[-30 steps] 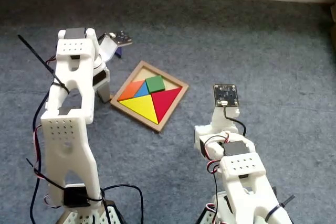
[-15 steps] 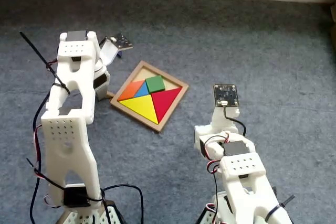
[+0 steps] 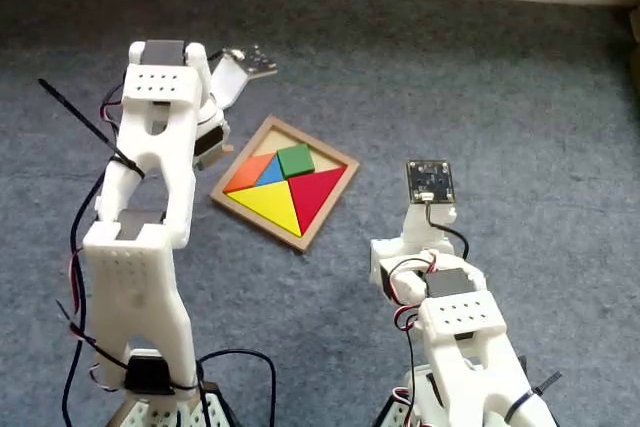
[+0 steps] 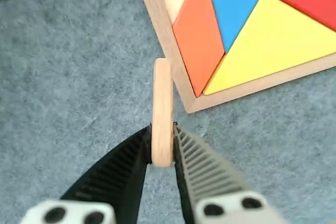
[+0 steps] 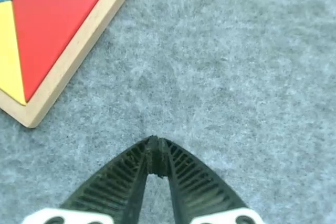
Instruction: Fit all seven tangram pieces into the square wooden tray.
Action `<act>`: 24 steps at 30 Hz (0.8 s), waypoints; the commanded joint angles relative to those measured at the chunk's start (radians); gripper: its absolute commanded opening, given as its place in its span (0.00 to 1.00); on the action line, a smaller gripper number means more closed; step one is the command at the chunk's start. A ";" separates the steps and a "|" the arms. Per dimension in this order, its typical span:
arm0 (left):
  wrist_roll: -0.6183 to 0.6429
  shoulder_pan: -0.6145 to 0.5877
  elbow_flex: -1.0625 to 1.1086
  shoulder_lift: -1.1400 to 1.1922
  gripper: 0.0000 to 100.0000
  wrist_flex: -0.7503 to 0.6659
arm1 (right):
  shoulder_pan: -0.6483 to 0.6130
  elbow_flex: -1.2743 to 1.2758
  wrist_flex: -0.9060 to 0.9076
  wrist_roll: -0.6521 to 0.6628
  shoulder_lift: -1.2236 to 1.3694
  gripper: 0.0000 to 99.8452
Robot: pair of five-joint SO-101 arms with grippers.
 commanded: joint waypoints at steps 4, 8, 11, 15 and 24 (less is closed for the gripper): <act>0.018 0.150 0.050 -0.139 0.03 0.014 | 0.013 -0.002 -0.021 0.014 -0.024 0.01; 0.091 0.272 0.087 -0.153 0.04 0.008 | 0.013 -0.002 -0.021 0.014 -0.024 0.01; 0.103 0.338 0.093 -0.139 0.04 0.006 | 0.013 -0.002 -0.021 0.014 -0.024 0.01; 0.103 0.403 0.067 -0.067 0.04 -0.002 | 0.010 -0.002 -0.021 0.014 -0.024 0.01; 0.109 0.404 -0.151 0.186 0.17 -0.018 | 0.007 -0.001 -0.021 0.014 -0.021 0.01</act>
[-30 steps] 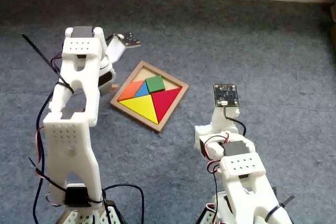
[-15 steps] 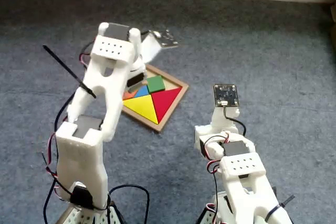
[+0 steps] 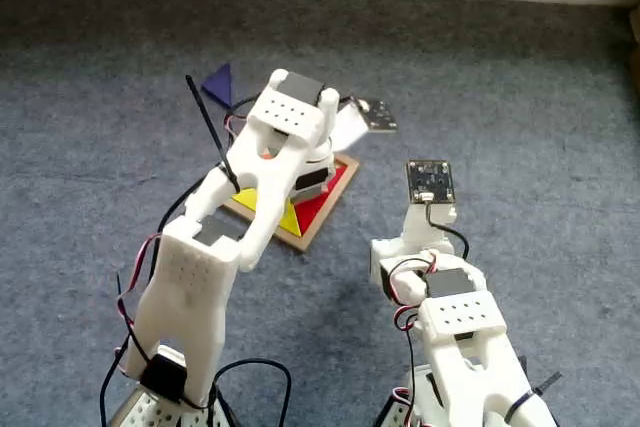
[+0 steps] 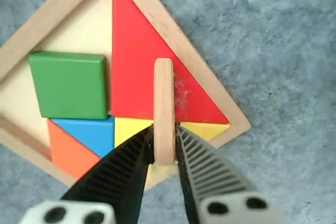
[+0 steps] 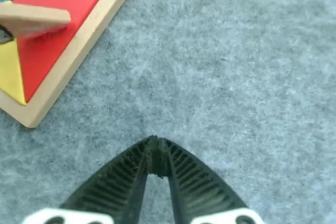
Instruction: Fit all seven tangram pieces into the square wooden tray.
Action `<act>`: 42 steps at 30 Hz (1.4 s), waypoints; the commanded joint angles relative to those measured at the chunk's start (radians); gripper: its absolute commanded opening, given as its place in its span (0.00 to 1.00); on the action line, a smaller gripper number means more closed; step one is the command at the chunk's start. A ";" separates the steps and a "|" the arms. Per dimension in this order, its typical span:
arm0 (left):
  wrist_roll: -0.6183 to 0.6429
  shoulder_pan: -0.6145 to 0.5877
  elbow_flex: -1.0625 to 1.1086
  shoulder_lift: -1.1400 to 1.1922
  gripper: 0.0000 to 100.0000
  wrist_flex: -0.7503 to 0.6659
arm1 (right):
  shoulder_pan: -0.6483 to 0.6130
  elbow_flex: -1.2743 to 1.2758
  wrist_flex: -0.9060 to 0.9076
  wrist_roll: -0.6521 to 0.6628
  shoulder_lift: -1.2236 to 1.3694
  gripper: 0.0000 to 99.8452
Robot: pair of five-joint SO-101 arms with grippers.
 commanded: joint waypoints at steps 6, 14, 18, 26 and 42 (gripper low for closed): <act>0.049 0.010 -0.251 0.062 0.24 0.020 | 0.007 -0.002 -0.021 0.014 -0.022 0.01; 0.048 -0.030 -0.337 0.064 0.24 0.020 | 0.007 -0.002 -0.021 0.014 -0.022 0.01; 0.048 -0.074 -0.363 0.064 0.24 0.020 | 0.007 -0.002 -0.021 0.014 -0.022 0.01; 0.084 -0.035 -0.349 0.008 0.23 0.046 | 0.007 -0.002 -0.021 0.014 -0.022 0.01; 0.083 -0.074 -0.136 -0.079 0.24 0.040 | 0.007 -0.004 -0.021 0.014 -0.024 0.01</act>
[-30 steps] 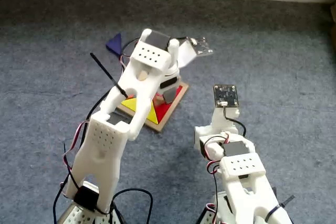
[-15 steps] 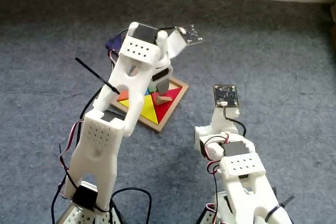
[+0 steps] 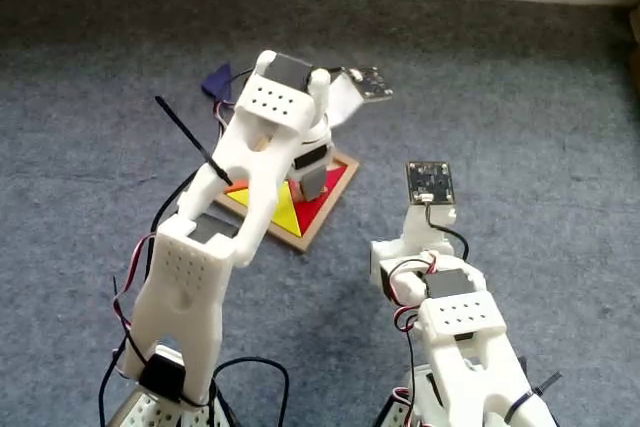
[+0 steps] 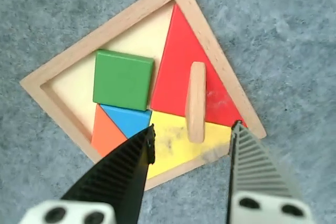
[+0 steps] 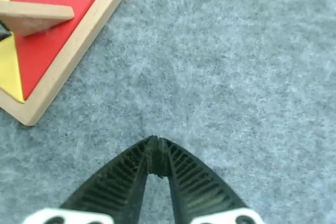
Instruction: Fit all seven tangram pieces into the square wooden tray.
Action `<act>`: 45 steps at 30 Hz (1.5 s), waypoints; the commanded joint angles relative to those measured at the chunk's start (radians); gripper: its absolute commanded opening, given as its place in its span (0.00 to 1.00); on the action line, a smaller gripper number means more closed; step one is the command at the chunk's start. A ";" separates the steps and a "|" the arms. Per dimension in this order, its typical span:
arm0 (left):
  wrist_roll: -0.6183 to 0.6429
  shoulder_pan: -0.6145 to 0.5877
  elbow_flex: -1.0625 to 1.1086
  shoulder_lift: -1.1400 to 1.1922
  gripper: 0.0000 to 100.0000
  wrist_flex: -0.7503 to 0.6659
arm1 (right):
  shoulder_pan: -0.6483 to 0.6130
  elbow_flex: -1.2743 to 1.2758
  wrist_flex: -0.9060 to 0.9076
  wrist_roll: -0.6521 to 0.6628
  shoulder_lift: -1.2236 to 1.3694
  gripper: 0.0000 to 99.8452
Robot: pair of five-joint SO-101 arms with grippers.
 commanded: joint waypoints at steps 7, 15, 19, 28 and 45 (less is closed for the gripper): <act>0.008 -0.053 0.004 0.005 0.23 -0.109 | 0.007 -0.008 -0.021 0.014 -0.021 0.01; 0.014 -0.064 -0.073 0.054 0.23 -0.124 | 0.007 -0.008 -0.021 0.014 -0.022 0.01; 0.014 -0.058 -0.180 0.051 0.23 -0.052 | 0.007 -0.008 -0.021 0.014 -0.021 0.01; 0.017 -0.062 -0.265 0.045 0.23 0.011 | 0.007 -0.008 -0.021 0.014 -0.019 0.01; 0.080 -0.030 0.217 -0.372 0.23 0.006 | 0.007 -0.008 -0.021 0.014 -0.019 0.01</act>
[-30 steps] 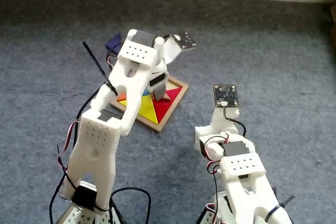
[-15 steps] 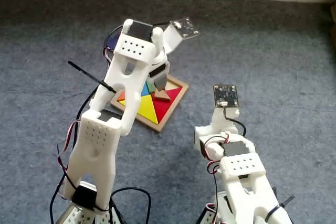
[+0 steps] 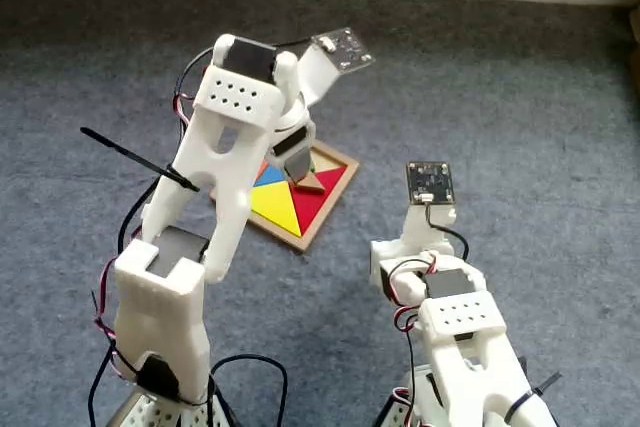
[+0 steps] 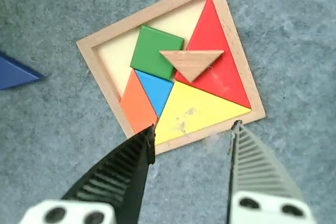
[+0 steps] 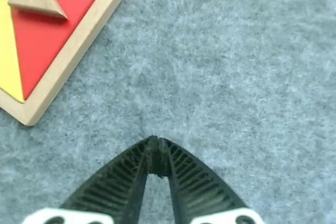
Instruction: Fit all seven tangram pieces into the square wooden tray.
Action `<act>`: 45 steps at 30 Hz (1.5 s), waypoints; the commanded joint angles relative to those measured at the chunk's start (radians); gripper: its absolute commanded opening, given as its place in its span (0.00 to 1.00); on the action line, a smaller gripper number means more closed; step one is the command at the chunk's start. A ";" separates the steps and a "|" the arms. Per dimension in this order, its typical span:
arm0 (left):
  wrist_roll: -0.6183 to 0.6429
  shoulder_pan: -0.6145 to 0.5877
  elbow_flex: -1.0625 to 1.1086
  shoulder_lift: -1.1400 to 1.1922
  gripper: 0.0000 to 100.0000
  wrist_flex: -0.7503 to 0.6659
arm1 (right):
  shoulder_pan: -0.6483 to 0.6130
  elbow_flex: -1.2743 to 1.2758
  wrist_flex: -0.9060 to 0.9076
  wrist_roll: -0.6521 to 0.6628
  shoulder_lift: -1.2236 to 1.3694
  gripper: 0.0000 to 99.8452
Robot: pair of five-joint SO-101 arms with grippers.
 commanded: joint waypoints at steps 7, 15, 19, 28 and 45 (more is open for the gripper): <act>0.161 0.021 0.179 -0.087 0.23 -0.147 | 0.007 -0.008 -0.021 0.014 -0.016 0.01; 0.164 0.015 0.394 -0.085 0.23 -0.377 | 0.007 -0.008 -0.021 0.014 -0.021 0.01; 0.164 0.015 0.489 -0.085 0.17 -0.522 | 0.007 -0.008 -0.021 0.014 -0.022 0.01; 0.166 0.025 0.559 -0.084 0.15 -0.652 | 0.007 -0.008 -0.021 0.014 -0.022 0.01; 0.273 0.071 0.421 0.068 0.15 -0.681 | 0.007 -0.008 -0.021 0.014 -0.022 0.01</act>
